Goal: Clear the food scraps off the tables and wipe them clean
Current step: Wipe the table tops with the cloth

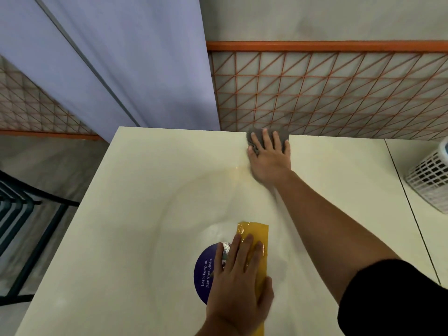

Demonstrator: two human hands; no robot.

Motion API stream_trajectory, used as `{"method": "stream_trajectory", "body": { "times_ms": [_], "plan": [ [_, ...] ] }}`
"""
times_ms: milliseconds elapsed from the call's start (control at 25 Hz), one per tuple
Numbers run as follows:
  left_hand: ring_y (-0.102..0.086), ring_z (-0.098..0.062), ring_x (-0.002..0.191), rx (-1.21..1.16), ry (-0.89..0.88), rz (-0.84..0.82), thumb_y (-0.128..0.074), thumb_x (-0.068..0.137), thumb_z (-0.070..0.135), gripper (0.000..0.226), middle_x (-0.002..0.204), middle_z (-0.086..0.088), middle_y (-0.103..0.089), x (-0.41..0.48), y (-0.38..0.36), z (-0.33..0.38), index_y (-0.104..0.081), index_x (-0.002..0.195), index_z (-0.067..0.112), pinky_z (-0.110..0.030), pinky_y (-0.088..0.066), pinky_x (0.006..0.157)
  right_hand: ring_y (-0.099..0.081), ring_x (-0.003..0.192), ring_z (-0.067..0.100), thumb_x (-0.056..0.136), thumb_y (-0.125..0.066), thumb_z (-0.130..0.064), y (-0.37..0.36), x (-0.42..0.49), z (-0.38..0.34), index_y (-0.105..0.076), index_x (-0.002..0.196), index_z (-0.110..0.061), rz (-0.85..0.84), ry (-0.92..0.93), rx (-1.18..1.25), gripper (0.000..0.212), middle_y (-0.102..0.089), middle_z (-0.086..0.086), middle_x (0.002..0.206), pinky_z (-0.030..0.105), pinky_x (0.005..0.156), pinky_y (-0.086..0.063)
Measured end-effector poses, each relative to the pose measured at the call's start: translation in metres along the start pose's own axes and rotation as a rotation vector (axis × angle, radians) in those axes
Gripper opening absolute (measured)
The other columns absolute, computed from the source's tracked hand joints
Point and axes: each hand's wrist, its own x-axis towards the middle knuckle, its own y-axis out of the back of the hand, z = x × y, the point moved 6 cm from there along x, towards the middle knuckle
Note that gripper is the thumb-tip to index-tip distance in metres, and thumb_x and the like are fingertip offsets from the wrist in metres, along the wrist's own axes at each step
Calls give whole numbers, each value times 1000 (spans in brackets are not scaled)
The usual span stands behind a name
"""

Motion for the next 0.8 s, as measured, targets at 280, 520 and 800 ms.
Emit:
{"method": "stream_trajectory", "body": {
  "times_ms": [280,520,800],
  "plan": [
    [-14,-33,151,138,70,-295,-50,95,45,76,162,-24,10,26,-26,-11,-15,157,20,-55,-13,121,27,152,22,104,-5,-55,-67,-133,-181,7,159,-40,-252,576,-55,58,20,-4,167,51,120,18],
    [2,-16,153,-125,-17,0,-32,94,58,66,164,9,-18,-5,11,7,-26,153,30,-55,-8,122,17,154,11,105,-5,-54,-48,-102,-126,-1,157,-49,-169,679,-104,52,10,-14,168,42,124,11],
    [8,-17,153,-98,-16,-13,-35,95,54,65,166,9,-8,-5,11,5,-25,154,28,-52,1,122,10,156,20,105,-12,-54,-6,-22,-22,-2,159,-46,-72,99,-36,56,7,-7,170,48,123,6]
  ]
}}
